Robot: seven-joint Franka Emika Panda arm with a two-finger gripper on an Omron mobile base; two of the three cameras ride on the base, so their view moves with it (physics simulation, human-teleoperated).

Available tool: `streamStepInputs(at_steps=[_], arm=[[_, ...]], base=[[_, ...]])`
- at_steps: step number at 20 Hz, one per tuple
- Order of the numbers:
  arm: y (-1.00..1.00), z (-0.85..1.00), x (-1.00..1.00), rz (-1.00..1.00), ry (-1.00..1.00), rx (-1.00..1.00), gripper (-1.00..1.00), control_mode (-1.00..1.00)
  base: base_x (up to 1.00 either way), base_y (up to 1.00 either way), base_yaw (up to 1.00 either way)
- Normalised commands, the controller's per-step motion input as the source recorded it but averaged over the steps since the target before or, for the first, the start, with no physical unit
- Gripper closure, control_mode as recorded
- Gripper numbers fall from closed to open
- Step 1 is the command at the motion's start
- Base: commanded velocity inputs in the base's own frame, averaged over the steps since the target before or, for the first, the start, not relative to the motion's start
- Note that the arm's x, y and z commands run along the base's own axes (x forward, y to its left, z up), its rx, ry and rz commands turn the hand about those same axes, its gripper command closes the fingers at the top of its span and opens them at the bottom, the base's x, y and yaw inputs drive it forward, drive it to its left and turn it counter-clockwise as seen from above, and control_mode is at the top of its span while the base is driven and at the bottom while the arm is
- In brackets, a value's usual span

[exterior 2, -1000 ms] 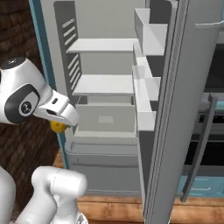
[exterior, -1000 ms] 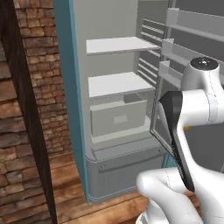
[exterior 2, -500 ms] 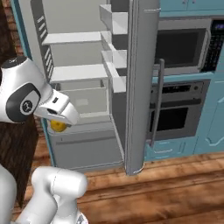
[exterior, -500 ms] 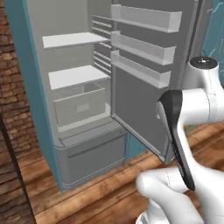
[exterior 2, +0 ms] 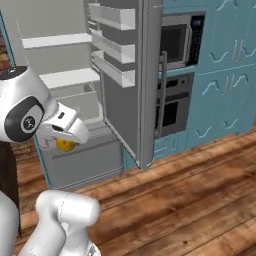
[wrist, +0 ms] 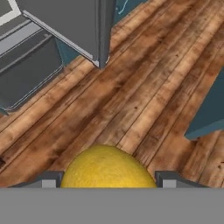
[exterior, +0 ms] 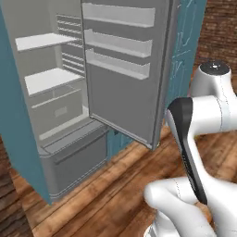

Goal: Retrieve a lemon from the fridge and place it on the cutting board with the fish.

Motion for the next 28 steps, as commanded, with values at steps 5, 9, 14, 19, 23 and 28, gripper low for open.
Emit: streamStepInputs(at_steps=[5, 9, 14, 19, 23, 28], arm=[[0.00, 0.00, 0.00, 0.00, 0.00, 0.00, 1.00, 1.00], [0.00, 0.00, 0.00, 0.00, 0.00, 0.00, 1.00, 1.00], [0.00, 0.00, 0.00, 0.00, 0.00, 0.00, 1.00, 1.00], [0.00, 0.00, 0.00, 0.00, 0.00, 0.00, 1.00, 1.00], [0.00, 0.00, 0.00, 0.00, 0.00, 0.00, 1.00, 1.00], [0.00, 0.00, 0.00, 0.00, 0.00, 0.00, 1.00, 1.00]], base=[[-0.06, 0.00, -0.68], [-0.01, 0.00, -0.73], [0.00, 0.00, -0.73], [0.09, 0.06, -0.54], [0.06, 0.02, -0.32], [0.49, 0.09, -0.03]])
